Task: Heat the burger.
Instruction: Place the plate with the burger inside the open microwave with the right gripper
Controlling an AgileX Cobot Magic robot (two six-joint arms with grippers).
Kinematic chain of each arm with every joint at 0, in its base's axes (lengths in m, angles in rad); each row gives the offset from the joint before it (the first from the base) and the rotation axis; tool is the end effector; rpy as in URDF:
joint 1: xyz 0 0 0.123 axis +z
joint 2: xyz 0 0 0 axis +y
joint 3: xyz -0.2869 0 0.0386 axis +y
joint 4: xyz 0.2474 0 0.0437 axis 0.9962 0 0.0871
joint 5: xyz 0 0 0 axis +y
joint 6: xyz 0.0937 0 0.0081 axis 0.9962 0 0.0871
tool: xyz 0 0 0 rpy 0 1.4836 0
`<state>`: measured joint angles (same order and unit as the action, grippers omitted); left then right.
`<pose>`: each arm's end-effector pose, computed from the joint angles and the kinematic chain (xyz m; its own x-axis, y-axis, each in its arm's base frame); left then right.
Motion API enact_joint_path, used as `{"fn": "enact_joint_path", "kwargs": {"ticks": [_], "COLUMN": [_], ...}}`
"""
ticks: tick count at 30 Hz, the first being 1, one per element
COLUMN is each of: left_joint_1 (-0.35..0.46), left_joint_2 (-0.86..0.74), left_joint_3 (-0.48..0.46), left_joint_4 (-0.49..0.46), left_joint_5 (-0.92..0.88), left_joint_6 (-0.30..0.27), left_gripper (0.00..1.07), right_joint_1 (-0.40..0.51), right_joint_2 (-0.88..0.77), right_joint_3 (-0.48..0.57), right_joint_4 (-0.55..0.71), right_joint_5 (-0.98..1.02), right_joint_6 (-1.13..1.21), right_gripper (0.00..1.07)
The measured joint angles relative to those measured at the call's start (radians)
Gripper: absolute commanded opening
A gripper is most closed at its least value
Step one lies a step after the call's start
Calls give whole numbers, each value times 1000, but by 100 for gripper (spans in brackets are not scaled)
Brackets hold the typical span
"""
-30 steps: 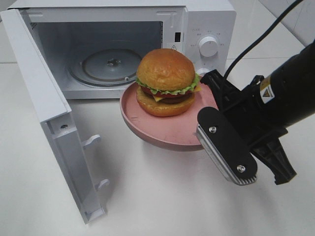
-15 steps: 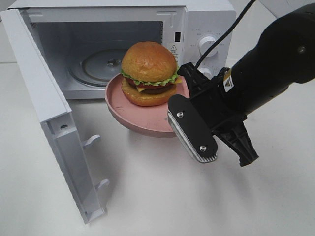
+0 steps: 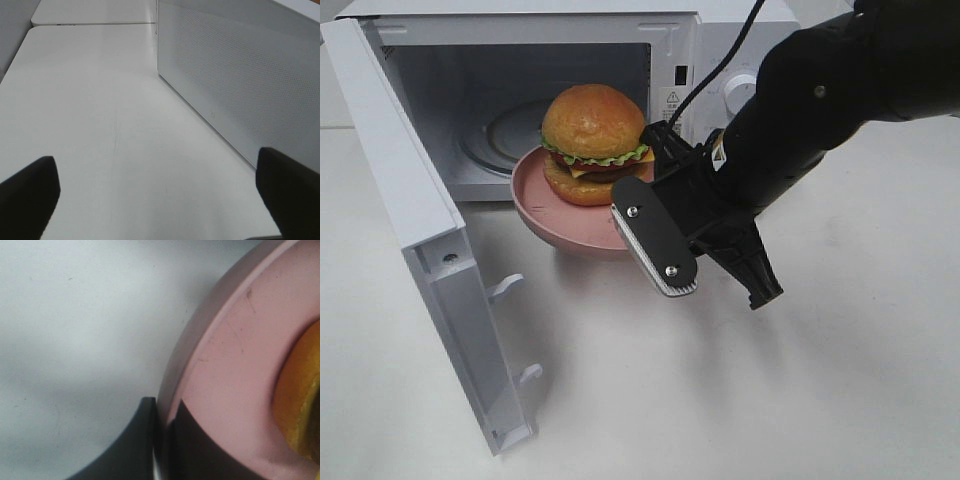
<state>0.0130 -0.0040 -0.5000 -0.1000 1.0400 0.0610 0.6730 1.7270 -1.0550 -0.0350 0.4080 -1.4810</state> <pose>-0.0069 -0.0082 0.2776 -0.4312 0.0046 -0.9022 0.0691 0.9972 -0.0279 0.2783 0.2202 0.2018 0.5786 -0.8154 -0.0199 -0.6893 -0.4758 -0.5463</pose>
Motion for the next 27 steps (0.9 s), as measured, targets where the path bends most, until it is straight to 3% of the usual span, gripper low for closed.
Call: {"fn": "enact_joint_path", "kwargs": {"ticks": [27], "left_joint_1": [0], "left_joint_2": [0], "left_joint_3": [0], "left_joint_4": [0], "left_joint_5": [0], "left_joint_6": [0], "left_gripper": [100], "right_joint_1": [0], "right_joint_2": [220], "right_joint_3": [-293], "right_joint_4": [6], "right_joint_5": [75], "right_joint_6": [-10], "right_gripper": [0]}}
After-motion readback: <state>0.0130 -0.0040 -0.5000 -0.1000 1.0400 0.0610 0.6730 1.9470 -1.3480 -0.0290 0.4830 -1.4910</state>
